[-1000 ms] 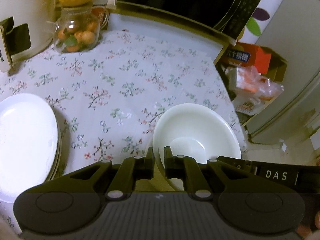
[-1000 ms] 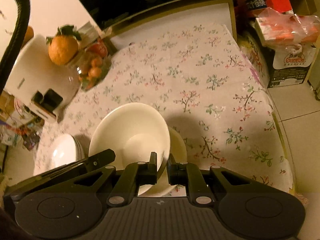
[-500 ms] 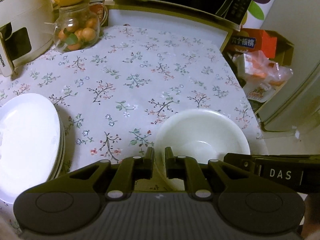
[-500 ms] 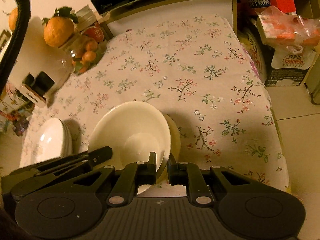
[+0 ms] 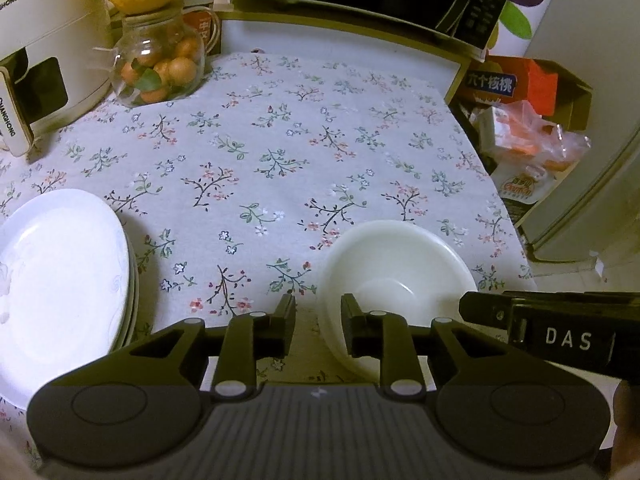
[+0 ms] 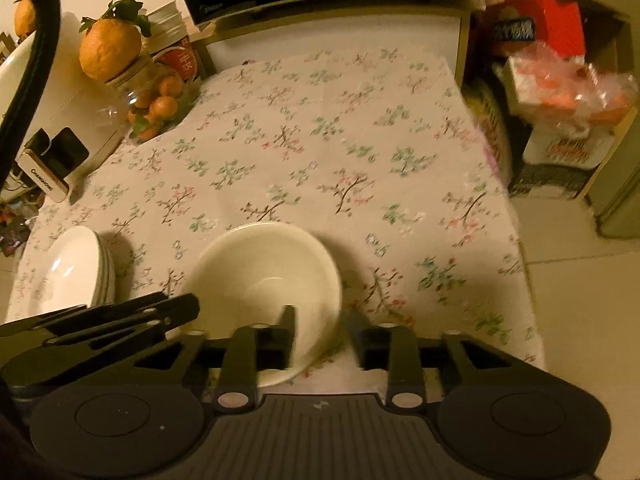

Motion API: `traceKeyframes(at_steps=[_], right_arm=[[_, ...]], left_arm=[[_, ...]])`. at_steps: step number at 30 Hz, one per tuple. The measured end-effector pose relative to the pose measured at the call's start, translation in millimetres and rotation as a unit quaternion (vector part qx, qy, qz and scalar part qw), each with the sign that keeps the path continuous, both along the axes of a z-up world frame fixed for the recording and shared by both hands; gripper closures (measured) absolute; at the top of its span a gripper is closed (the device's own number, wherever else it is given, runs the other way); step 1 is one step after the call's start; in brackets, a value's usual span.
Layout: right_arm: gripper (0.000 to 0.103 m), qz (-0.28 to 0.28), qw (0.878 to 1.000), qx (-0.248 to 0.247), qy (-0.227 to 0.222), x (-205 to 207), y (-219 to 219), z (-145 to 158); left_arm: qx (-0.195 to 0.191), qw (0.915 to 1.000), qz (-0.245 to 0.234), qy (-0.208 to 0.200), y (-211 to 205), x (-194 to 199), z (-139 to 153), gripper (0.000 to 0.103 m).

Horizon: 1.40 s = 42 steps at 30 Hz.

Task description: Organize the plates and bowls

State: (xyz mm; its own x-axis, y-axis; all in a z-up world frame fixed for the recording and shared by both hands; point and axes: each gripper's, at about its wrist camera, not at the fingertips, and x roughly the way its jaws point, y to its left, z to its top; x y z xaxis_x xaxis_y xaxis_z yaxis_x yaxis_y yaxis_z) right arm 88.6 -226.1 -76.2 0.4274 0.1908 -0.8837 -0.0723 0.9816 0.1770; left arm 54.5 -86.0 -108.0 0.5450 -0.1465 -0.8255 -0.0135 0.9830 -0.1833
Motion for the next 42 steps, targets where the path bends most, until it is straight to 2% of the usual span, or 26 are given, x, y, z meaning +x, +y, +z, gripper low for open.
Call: traceKeyframes(at_steps=[5, 9, 15, 23, 27, 29, 36, 42], right_arm=[[0.066, -0.005, 1.0, 0.009, -0.008, -1.0, -5.3, 6.3], [0.066, -0.005, 1.0, 0.014, -0.017, -2.6, -5.5, 12.1], [0.059, 0.008, 1.0, 0.008, -0.022, -8.7, 0.0, 16.8], [0.029, 0.007, 0.999, -0.028, -0.03, -10.1, -1.3, 14.5], [0.025, 0.004, 0.999, -0.029, -0.029, -8.8, -2.9, 12.0], [0.02, 0.001, 0.999, -0.032, -0.029, -8.3, -4.6, 10.5], [0.017, -0.029, 0.999, 0.013, -0.001, -2.7, -17.4, -1.1], [0.017, -0.036, 0.999, 0.012, 0.007, -1.1, -15.5, -7.8]], left_arm=[[-0.006, 0.9998, 0.016, -0.006, 6.7, -1.1, 6.6, 0.075], [0.006, 0.9997, 0.019, -0.017, 6.2, -5.3, 12.4, 0.07], [0.025, 0.9993, 0.02, -0.02, 2.2, -13.0, 16.3, 0.055], [0.059, 0.9976, 0.012, -0.034, -3.8, -15.6, 17.1, 0.032], [0.065, 0.9972, 0.018, -0.03, -2.7, -13.4, 14.3, 0.025], [0.066, 0.9972, 0.018, -0.03, -1.8, -12.4, 13.1, 0.021], [0.048, 0.9983, 0.016, -0.027, 1.6, -5.7, 7.5, 0.016], [0.048, 0.9984, 0.016, -0.024, 3.5, -1.5, 3.5, 0.018]])
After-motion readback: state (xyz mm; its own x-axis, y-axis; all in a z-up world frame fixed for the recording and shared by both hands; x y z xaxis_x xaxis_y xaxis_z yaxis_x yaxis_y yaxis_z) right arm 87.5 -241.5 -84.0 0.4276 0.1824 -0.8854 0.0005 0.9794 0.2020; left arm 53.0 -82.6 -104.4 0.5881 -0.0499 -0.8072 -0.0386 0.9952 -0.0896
